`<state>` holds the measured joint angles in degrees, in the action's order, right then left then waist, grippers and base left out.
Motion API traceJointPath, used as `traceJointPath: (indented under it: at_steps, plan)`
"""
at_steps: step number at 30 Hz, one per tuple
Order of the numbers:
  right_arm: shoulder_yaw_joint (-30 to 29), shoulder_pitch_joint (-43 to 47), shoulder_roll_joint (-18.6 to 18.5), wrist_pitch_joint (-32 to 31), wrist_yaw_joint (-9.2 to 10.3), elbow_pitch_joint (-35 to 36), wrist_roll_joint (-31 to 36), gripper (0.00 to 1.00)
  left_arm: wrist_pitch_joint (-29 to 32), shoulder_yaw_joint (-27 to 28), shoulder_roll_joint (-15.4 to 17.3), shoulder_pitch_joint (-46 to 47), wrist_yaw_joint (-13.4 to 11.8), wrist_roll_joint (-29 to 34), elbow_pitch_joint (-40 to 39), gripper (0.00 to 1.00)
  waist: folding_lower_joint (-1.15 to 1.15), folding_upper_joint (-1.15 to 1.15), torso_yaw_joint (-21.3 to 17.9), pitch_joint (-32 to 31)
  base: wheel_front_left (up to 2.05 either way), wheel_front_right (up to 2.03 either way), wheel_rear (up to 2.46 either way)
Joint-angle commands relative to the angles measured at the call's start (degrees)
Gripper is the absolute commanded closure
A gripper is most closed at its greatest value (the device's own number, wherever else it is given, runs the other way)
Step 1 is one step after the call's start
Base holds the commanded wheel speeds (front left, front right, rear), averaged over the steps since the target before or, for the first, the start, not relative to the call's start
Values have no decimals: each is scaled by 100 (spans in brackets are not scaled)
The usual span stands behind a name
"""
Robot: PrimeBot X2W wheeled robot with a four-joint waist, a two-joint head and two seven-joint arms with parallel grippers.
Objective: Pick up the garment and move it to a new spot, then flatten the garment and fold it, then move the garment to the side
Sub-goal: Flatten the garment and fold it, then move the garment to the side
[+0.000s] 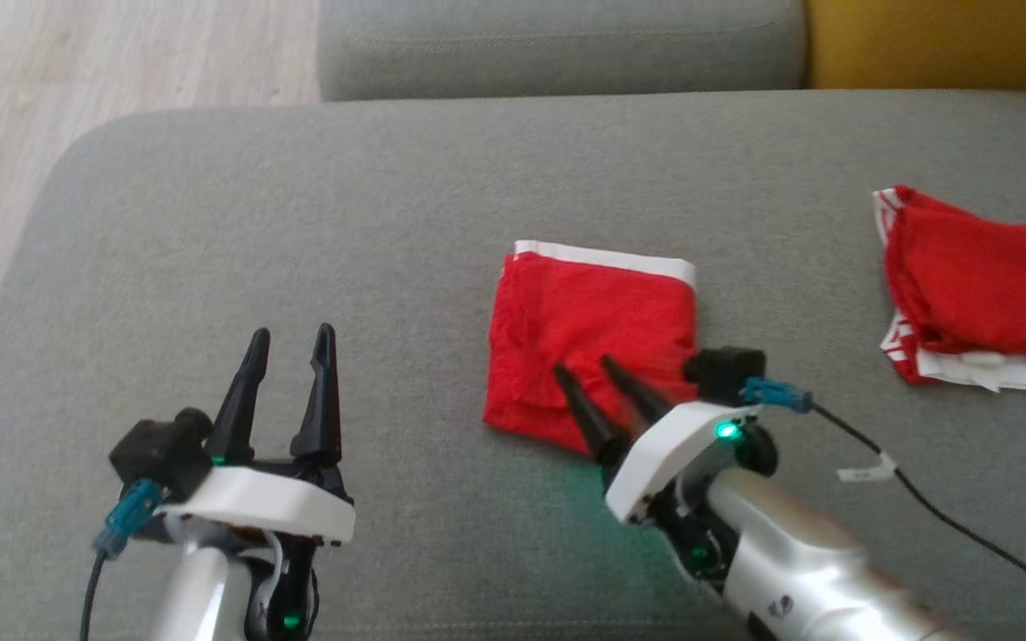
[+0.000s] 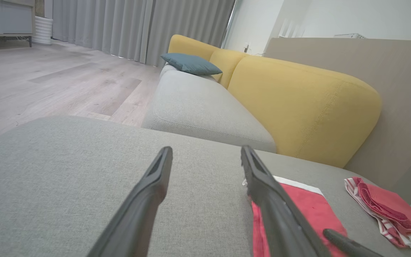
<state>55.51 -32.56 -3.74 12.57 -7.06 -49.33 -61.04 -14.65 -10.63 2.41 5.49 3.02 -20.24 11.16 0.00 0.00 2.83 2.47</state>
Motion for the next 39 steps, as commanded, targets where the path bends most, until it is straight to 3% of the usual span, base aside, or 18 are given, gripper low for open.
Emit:
traceJointPath:
  at_steps: [1,5,10,15,20,26,39]
  plan:
    - [-135,-284,27,151,-43,39,238,0,-35,186,47,123,-8,46,-210,0,0,0,-97,-86,0,0,0]
    - [-563,-413,-175,232,-43,-70,814,0,-35,191,47,149,-16,39,-282,0,0,0,-175,-138,0,0,0]
    - [-2338,-147,-495,240,-43,590,2414,0,-35,240,47,181,-33,31,-478,0,0,0,-321,-153,0,0,0]
    - [-4073,935,-206,241,-43,1844,4188,0,-35,261,47,169,-41,10,-676,0,0,0,-431,-148,0,0,0]
    - [-4954,2095,72,242,-43,3155,5390,0,-35,219,47,131,-42,6,-810,0,0,0,-529,-132,0,0,0]
    - [-4985,2661,84,242,-43,3603,5287,0,-35,164,47,47,-41,56,-793,0,0,0,-602,-139,0,0,0]
    - [-5007,2728,86,242,-43,3528,5120,0,-35,38,47,45,-67,-10,-806,0,0,0,-512,-28,0,0,0]
